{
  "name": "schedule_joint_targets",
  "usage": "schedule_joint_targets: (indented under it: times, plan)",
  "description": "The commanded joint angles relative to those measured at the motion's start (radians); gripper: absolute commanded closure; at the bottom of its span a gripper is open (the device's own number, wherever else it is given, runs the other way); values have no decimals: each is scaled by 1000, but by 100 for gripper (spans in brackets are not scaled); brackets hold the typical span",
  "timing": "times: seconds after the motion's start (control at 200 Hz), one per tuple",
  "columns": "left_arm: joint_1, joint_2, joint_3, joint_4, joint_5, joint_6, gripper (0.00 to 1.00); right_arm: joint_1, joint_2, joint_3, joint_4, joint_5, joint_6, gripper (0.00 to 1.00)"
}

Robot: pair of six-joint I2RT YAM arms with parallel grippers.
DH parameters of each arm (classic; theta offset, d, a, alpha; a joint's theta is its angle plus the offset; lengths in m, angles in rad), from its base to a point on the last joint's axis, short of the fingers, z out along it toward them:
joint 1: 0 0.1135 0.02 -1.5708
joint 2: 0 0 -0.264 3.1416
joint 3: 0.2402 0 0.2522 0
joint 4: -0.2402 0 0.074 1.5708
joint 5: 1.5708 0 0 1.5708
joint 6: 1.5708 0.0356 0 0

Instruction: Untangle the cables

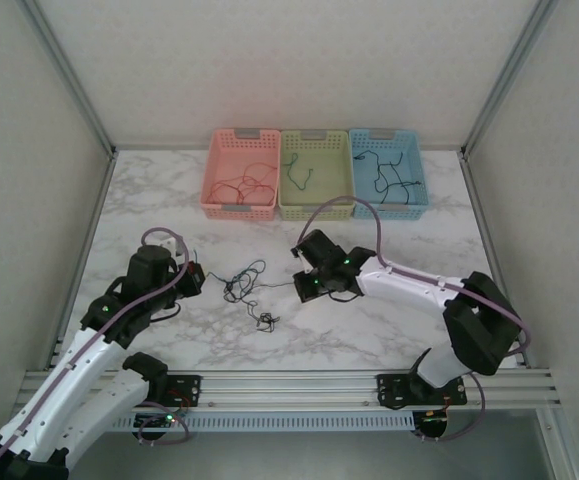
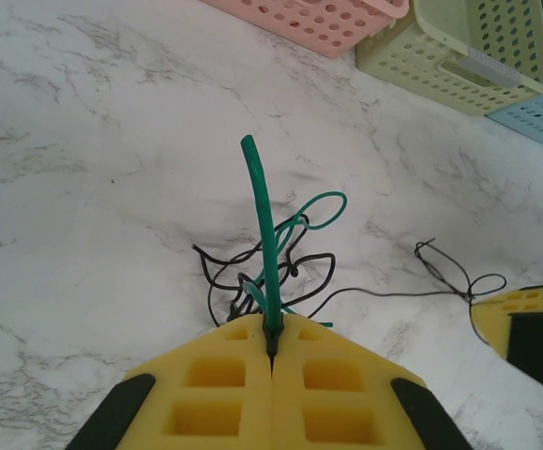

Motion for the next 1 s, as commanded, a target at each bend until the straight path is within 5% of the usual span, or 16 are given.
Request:
schedule_joint_targets:
  times: [0.0, 0.33, 0.606, 0.996]
  plan:
    - [11, -14, -8, 19, 2, -2, 100, -51, -48, -37, -64, 89, 3, 93]
    - [11, -27, -2, 4, -28, -3, 100, -353, -162, -188, -68, 115, 75, 100]
    - [11, -151, 12, -56, -174, -22, 100, -540, -222, -274, -36, 115, 112, 100]
    - [11, -143, 20, -50, -152, -16, 100, -561, -238, -269, -15, 34, 79, 99]
